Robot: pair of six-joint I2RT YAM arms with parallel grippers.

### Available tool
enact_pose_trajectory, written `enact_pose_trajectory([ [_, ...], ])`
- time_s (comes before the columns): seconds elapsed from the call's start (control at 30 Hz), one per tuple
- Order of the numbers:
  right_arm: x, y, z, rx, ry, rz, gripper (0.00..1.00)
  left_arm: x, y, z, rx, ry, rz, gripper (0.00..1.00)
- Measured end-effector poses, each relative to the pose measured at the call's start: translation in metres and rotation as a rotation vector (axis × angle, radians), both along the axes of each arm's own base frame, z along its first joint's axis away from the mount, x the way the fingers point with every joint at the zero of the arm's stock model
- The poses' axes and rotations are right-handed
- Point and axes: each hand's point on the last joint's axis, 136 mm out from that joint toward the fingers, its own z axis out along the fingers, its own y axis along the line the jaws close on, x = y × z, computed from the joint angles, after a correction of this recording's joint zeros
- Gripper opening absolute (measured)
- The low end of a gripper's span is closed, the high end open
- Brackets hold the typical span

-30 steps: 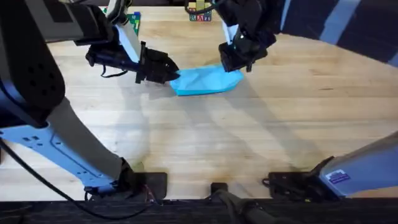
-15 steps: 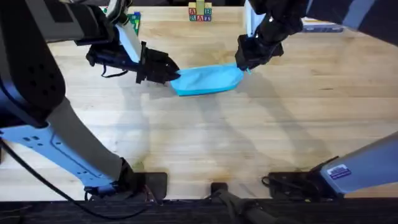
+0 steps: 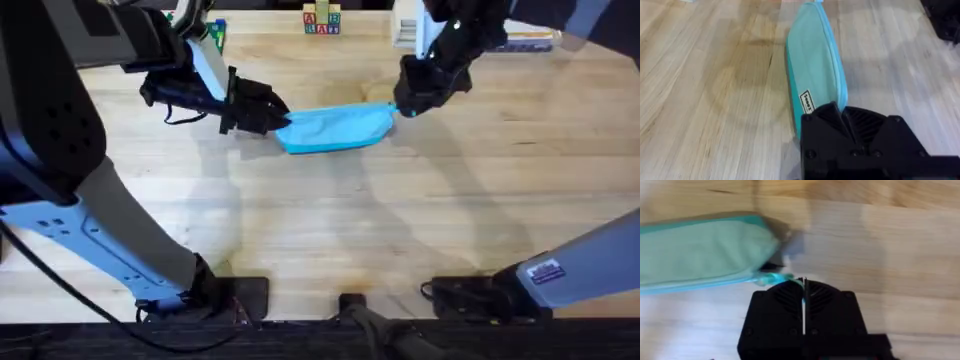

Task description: Unzip the bag, pick up the pens from the table one at a time and place them inside, then zip the bag closed.

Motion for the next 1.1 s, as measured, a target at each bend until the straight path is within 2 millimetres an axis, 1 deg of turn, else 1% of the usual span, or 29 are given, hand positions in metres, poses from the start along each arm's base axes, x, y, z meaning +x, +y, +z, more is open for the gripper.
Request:
enact_pose_trajectory([
  [0.1,0.006,-0.022,-0.001,-0.022,0.000,-0.047,0.029,0.000,0.001,-0.001,0.008,-0.001,-0.001,0.042],
  [0.2,0.012,-0.038,-0.001,0.000,-0.005,-0.081,0.032,0.000,0.003,-0.002,0.015,0.001,0.001,0.042],
  [0.3,0.015,-0.045,-0.001,0.046,0.001,-0.085,0.032,0.000,0.006,-0.003,0.020,0.004,0.009,0.042],
  [0.6,0.012,-0.037,0.000,0.111,0.014,0.000,0.032,0.001,0.007,-0.003,0.020,0.005,0.012,0.042],
  [0.7,0.012,-0.038,0.000,0.118,0.015,-0.001,0.033,0.001,0.007,-0.003,0.020,0.005,0.012,0.042],
  [0.93,0.010,-0.050,0.000,0.126,0.030,-0.033,0.032,0.001,0.007,-0.003,0.021,0.005,0.012,0.042],
  [1.1,0.009,-0.046,0.001,0.161,0.036,-0.015,0.032,0.000,0.007,-0.003,0.022,0.005,0.012,0.042],
])
